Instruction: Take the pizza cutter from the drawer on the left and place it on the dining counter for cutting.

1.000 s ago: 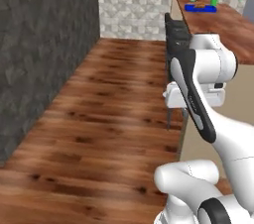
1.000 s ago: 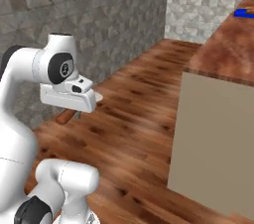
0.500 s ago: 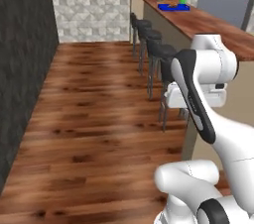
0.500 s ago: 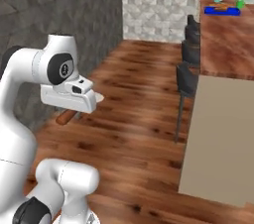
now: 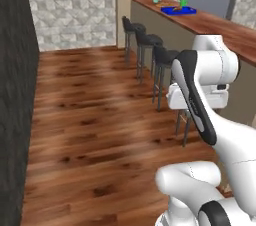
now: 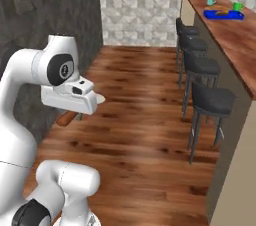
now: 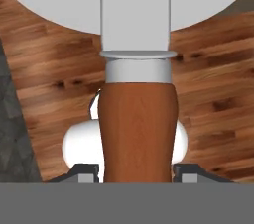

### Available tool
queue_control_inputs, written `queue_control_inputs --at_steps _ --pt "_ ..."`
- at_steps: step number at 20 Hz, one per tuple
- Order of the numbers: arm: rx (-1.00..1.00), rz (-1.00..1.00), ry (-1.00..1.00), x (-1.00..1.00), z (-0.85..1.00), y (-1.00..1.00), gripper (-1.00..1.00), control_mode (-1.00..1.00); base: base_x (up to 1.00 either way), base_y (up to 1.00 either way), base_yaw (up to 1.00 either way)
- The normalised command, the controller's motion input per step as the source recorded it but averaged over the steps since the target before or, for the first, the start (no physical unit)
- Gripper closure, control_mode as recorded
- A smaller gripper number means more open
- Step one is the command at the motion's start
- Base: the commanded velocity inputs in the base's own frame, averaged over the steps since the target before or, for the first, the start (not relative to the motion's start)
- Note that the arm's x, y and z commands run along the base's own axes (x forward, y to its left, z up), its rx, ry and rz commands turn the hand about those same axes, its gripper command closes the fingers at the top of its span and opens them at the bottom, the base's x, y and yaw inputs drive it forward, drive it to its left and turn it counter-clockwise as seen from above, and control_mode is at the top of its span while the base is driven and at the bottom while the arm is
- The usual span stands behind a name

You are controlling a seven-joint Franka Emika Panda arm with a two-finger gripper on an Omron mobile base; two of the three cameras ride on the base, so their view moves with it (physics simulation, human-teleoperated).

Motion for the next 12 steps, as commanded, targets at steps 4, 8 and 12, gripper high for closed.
queue_control_inputs --at_steps 4,8,12 --pt "0.0 0.0 0.0 0.0 0.0 0.0 1.0 1.0 1.0 0.73 -0.32" --pt "0.0 0.0 0.0 0.0 0.0 0.0 1.0 1.0 1.0 0.64 -0.3" --pt "0.0 0.0 0.0 0.0 0.0 0.0 1.0 1.0 1.0 0.79 -0.32"
